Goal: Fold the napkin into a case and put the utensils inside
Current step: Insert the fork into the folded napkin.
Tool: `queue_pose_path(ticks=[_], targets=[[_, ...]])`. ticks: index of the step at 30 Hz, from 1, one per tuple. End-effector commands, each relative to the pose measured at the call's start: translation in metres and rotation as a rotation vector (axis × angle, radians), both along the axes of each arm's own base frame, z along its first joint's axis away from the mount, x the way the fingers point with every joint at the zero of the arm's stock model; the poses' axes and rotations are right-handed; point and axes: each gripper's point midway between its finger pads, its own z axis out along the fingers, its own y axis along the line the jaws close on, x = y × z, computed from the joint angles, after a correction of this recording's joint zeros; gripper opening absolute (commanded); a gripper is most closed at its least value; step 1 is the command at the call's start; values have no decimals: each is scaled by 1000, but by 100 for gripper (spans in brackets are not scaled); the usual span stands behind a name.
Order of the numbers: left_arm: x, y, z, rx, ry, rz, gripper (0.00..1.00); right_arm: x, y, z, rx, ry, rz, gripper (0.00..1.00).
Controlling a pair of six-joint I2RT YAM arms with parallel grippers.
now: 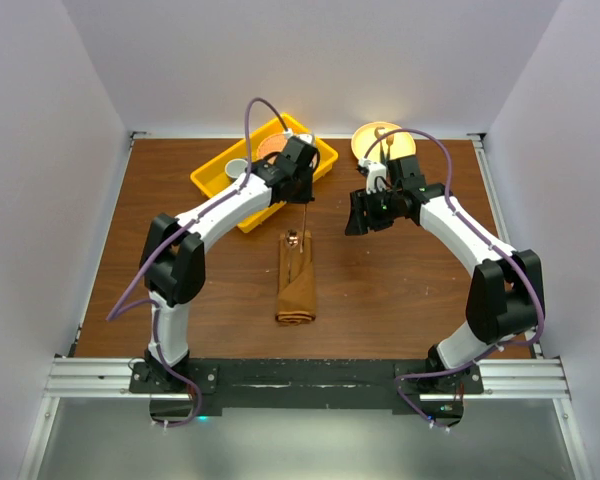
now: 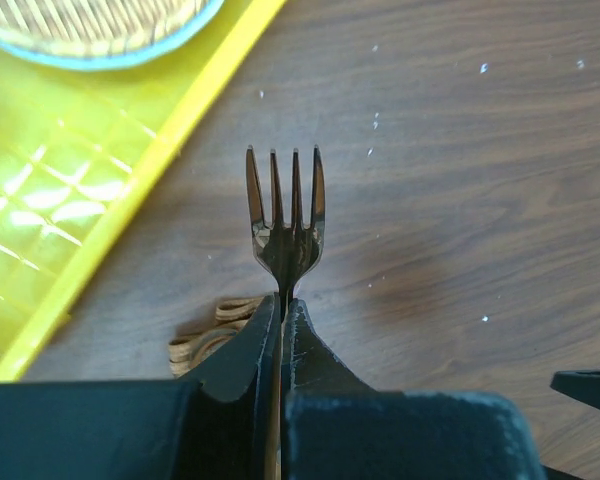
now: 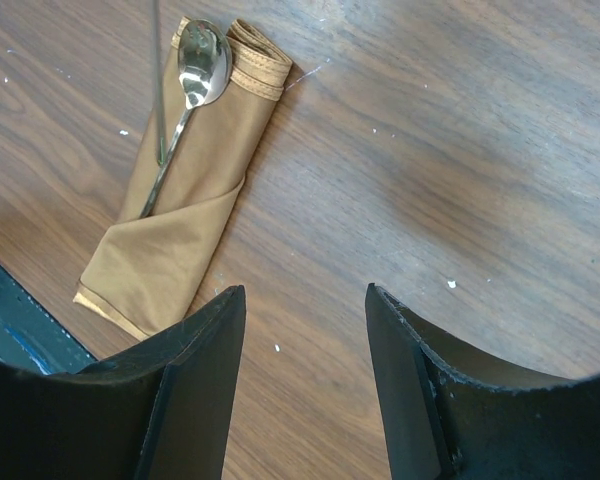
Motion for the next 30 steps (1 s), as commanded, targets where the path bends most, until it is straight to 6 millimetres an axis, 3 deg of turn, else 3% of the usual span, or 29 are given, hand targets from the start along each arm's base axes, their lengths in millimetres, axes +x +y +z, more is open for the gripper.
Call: queue_pose_path(ticks=[1,6,20,30], targets=[[-7,0,-9,-46,28,65,0,3,-6,9,-15,-46,-10,56],[-18,7,-35,-29,93,87,0,4,-4,9,-6,-41,-6,56],[-53,14,-74,-14,248,95,0,5,-5,8,-12,-35,-9,56],[-76,9,-69,-54,293,84,0,4,-5,10,-10,-43,-9,56]])
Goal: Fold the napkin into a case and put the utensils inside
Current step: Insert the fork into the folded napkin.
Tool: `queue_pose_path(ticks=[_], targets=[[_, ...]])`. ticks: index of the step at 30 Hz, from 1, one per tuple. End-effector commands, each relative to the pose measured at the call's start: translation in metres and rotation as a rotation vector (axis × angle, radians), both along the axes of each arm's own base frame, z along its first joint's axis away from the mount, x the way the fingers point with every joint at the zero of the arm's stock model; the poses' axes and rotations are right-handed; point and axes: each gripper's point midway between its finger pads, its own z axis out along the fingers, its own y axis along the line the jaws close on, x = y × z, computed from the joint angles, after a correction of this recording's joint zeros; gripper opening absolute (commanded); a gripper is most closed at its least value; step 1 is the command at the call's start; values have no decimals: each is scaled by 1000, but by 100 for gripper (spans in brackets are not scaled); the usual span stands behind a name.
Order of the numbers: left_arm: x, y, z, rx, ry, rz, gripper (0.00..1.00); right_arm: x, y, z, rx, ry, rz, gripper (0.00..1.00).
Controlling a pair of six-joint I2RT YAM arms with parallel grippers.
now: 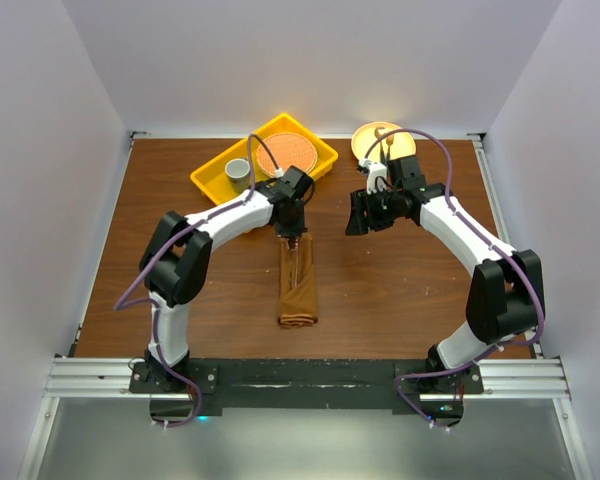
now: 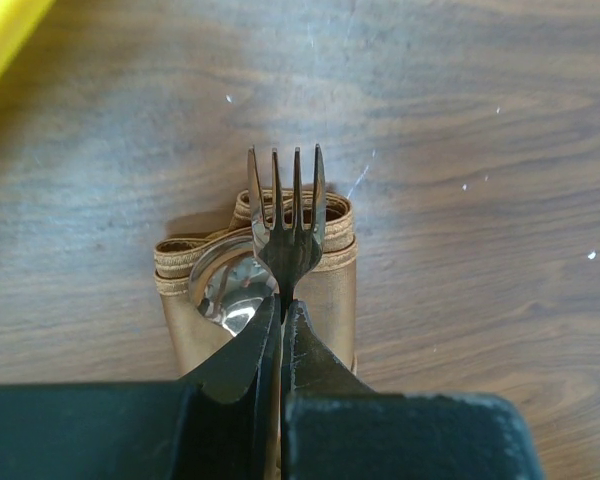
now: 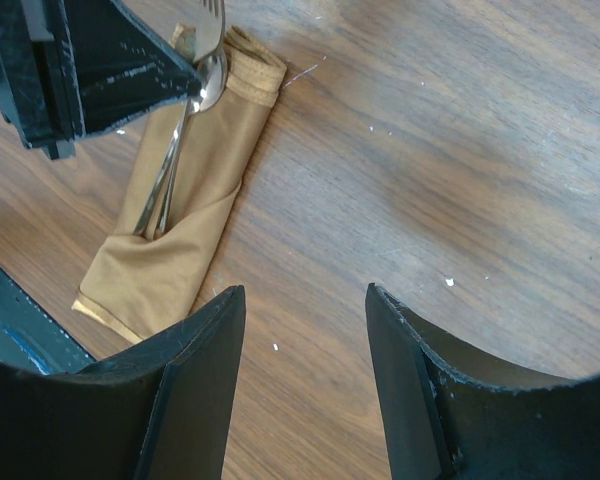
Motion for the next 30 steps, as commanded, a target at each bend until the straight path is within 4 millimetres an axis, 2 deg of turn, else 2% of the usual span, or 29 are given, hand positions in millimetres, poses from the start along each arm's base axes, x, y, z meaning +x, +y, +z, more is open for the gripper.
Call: queue_pose_path(ticks=[1,16,30], targets=[[-13,-8,22,-63,-10,9,0,3,-3,10,-6,-44,-3,56],[-48,-15,15,-60,28,-17,0,-2,-3,11,2,-48,2,56],[-63,-17,2,-46,49,-37,2,-10,-4,15,13,-54,5,56]])
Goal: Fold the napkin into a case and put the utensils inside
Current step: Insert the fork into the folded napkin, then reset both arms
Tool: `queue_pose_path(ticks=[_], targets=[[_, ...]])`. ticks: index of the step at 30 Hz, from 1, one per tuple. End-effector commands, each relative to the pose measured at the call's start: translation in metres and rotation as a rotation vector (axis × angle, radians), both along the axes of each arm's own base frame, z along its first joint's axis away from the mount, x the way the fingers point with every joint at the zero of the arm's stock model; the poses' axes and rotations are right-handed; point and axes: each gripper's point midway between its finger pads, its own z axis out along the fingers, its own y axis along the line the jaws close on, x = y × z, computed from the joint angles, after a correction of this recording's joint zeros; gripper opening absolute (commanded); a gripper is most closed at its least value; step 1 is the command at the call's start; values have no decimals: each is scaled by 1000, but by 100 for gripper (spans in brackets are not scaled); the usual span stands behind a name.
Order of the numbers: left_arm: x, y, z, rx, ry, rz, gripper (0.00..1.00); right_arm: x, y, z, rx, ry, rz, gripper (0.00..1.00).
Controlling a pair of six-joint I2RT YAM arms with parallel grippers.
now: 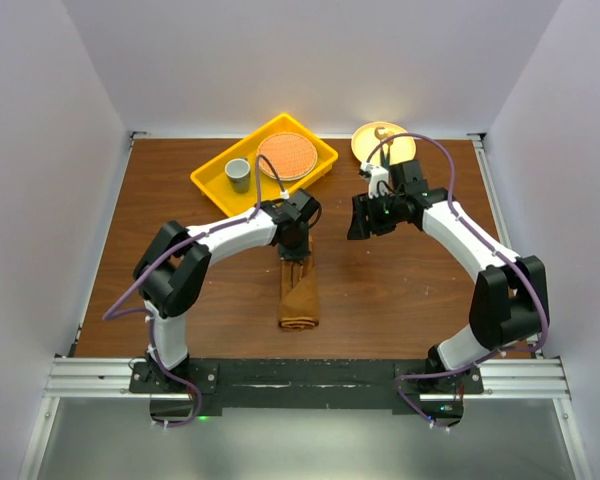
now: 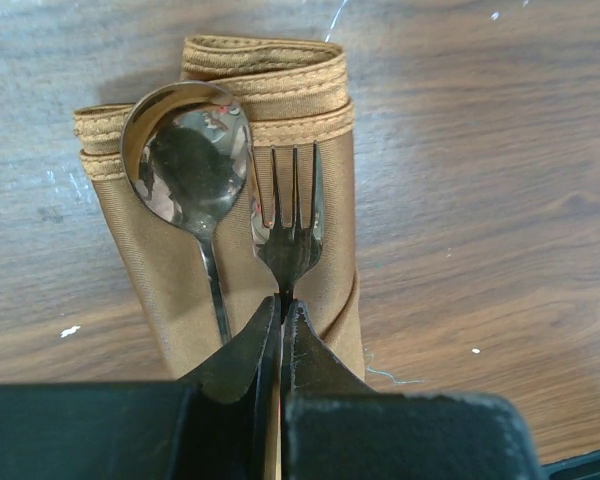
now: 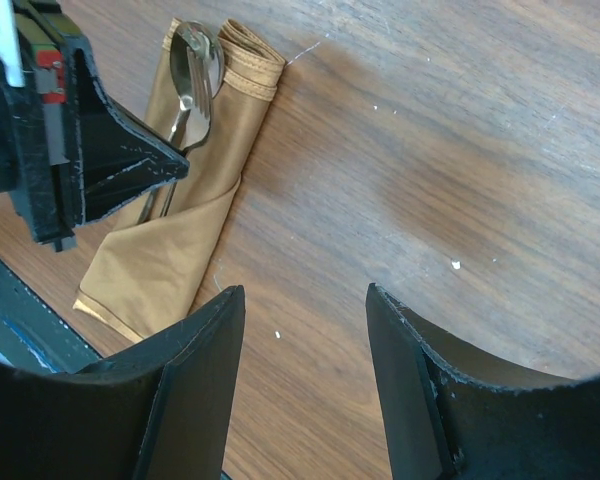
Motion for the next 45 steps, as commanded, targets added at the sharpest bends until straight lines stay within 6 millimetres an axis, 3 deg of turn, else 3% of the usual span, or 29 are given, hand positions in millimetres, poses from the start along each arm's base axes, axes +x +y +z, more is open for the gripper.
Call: queue_pose_path(ticks=[1,8,9,14,17,20,21,23,26,27,28,29,30,31,32,33,34,36,38,40,41,43,44,45], targets=[[2,-8,18,-52,-38,7,4,0,0,19,17,-64,8,57],[5,-10,21,-47,-56,-8,19,-2,-3,23,6,-73,14,57],[9,-12,25,-51,-68,-10,30,-2,-3,24,4,-79,15,57],[22,-1,49,5,-169,-29,46,0,-5,31,-13,-94,38,57],[40,6,80,36,-278,-50,48,4,-5,46,-21,-127,52,57],[62,9,139,16,-469,-67,59,10,-7,66,-27,-185,58,58],[68,15,152,17,-517,-61,78,12,-8,74,-30,-208,57,60],[79,28,194,6,-656,-79,100,12,-10,85,-24,-234,49,62],[103,72,220,42,-711,-60,100,9,-13,103,-8,-275,30,69],[122,103,239,38,-727,16,100,8,-16,105,-9,-281,22,81],[123,111,233,20,-663,-8,100,6,-20,111,-8,-302,8,85],[130,125,248,12,-686,3,100,4,-24,111,-12,-306,-3,87],[139,157,254,42,-707,38,100,2,-27,112,-15,-309,-11,94],[136,167,274,18,-761,29,100,1,-33,112,-20,-310,-28,98],[133,180,279,30,-772,20,100,-2,-38,117,-21,-329,-39,98],[129,204,283,75,-779,20,100,-7,-42,109,-30,-309,-48,98],[118,207,273,70,-729,-39,100,-8,-50,107,-37,-306,-69,98],[107,232,260,132,-667,-77,100,-17,-58,99,-49,-288,-91,98],[90,255,228,219,-555,-70,100,-23,-72,88,-62,-266,-143,98],[79,279,211,313,-506,-54,100,-26,-82,78,-76,-244,-179,98],[69,292,187,329,-450,-54,100,-29,-86,67,-85,-227,-190,98],[62,297,180,314,-482,-84,100,-33,-92,59,-109,-219,-207,98],[50,302,153,323,-432,-96,100,-35,-93,53,-119,-209,-206,98],[46,302,149,326,-441,-99,100,-36,-96,51,-132,-213,-210,98]])
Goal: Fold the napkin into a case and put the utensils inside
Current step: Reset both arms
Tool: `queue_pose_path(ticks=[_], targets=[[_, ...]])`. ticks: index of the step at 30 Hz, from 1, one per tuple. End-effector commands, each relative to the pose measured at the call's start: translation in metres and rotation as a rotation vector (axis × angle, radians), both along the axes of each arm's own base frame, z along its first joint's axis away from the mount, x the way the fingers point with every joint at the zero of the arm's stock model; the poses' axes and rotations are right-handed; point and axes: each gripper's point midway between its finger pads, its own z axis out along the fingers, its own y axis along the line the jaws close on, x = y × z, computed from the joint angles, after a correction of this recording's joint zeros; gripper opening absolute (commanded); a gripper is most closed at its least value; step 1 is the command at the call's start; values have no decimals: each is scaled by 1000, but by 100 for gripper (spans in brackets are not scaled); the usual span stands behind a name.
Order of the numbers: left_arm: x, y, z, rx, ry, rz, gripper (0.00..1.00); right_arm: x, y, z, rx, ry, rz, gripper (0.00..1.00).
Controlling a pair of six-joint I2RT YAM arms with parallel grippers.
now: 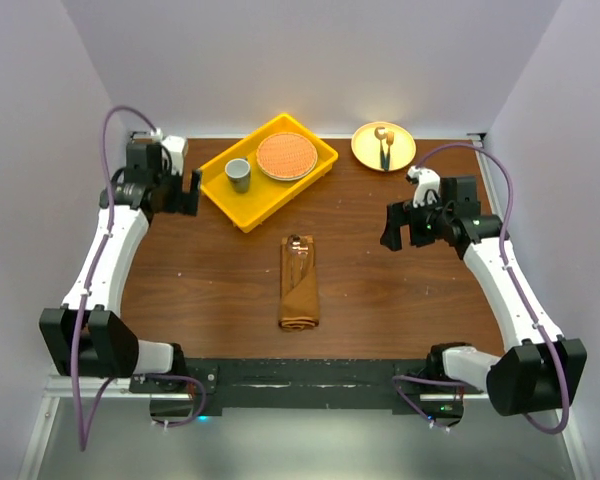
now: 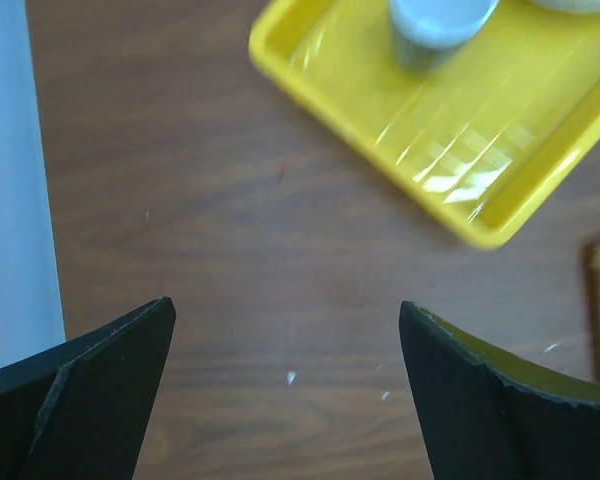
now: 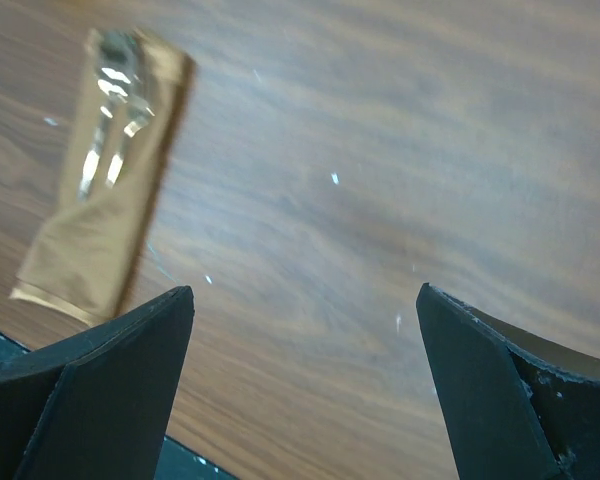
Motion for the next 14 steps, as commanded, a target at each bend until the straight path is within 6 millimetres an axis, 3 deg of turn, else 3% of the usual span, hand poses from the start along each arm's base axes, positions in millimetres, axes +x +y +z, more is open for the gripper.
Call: queue_pose_path(ticks=[1,4,7,12,14], targets=[[-42,16,-65,63,140,-66,100,-5,-13,-8,-51,-11,-41,98],[-60,15,-92,47,203,-51,100,-11,-15,-17,-67,9,-34,98],[-69,15,-101,42,201,-47,100,-15,-14,-21,-61,9,-32,98],[-65,7,-89,9,175,-67,100,-13,-14,-12,-50,-26,-47,98],[-55,7,-69,-1,136,-61,100,-10,-11,-6,-22,-20,-52,98]])
